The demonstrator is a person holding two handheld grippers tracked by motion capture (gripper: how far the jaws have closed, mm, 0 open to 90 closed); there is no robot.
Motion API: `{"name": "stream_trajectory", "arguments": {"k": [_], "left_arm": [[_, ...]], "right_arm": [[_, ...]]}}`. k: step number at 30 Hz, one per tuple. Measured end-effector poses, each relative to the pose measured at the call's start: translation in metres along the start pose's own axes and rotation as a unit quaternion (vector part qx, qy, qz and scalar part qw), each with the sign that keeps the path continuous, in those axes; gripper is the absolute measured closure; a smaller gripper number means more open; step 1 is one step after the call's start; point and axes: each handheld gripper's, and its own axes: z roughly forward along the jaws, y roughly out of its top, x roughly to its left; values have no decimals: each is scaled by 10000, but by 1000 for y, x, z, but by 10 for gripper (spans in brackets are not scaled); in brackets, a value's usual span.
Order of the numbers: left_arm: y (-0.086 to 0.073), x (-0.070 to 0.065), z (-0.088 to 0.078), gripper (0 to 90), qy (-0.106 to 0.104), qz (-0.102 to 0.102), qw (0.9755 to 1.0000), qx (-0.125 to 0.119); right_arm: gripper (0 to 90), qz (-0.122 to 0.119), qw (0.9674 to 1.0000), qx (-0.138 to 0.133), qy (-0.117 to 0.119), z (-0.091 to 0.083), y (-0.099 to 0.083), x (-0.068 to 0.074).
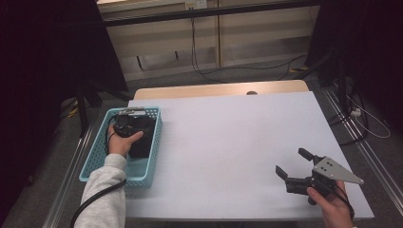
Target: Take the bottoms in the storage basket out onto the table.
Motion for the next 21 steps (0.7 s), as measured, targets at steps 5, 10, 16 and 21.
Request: {"name": "stream_trajectory", "arguments": {"k": [5, 10, 16, 21], "left_arm": [[-5, -3, 8, 0, 72, -137, 9994, 302], [-8, -3, 11, 0, 219, -220, 9988, 388], [-8, -10, 14, 2, 385, -155, 9979, 497], [-9, -13, 12, 62, 426, -221, 9977, 483]], "right_arm": [[7, -25, 10000, 18, 10, 0, 0, 0], [7, 49, 10000, 9, 24, 0, -1, -1], [7, 2, 10000, 18, 60, 0, 0, 0], [6, 3, 10000, 18, 76, 0, 0, 0]]}}
